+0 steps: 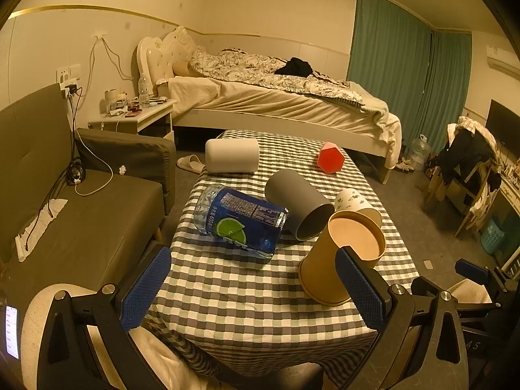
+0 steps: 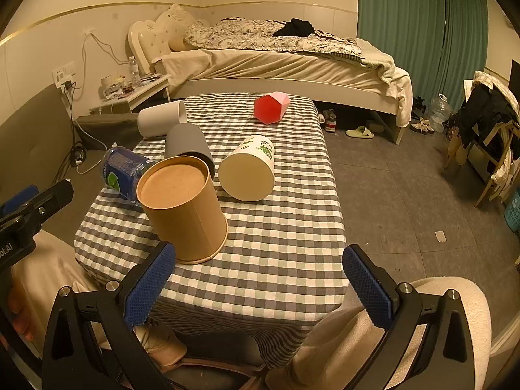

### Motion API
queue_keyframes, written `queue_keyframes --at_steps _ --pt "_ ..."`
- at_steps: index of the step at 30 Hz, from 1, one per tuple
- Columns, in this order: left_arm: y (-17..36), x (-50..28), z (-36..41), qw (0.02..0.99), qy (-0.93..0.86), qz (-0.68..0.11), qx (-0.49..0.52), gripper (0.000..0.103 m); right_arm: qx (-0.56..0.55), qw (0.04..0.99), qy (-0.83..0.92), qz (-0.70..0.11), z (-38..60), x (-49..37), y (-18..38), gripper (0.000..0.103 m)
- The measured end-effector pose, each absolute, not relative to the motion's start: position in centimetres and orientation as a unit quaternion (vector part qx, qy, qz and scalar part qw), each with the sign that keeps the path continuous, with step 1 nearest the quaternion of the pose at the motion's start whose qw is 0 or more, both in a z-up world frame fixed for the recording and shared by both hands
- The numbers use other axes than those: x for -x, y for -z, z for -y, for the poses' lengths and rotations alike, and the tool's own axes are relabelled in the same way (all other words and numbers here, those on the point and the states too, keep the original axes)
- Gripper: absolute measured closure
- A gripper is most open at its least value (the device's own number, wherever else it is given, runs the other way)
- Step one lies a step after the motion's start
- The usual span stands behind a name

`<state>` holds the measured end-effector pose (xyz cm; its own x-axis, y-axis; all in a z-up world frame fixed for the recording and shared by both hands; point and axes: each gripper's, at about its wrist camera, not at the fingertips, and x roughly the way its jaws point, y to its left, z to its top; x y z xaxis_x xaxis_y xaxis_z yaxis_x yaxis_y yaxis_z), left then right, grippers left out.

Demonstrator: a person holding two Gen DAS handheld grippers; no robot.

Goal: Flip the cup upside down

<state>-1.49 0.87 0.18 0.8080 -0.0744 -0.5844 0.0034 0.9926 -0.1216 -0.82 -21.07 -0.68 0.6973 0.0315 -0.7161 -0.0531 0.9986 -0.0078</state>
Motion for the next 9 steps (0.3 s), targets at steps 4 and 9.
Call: queue_keyframes --at_steps 4,9 --pt "-0.18 1.48 -0.87 0.949 0.02 -0.31 0.058 0.0 0.014 0.921 -0.023 -0.388 21.08 0.82 0.67 0.0" --pt "-0.22 1.47 -0.89 0.949 0.021 -0.309 0.058 0.0 0.014 0.921 -0.022 -0.389 21.08 0.85 0.77 0.0"
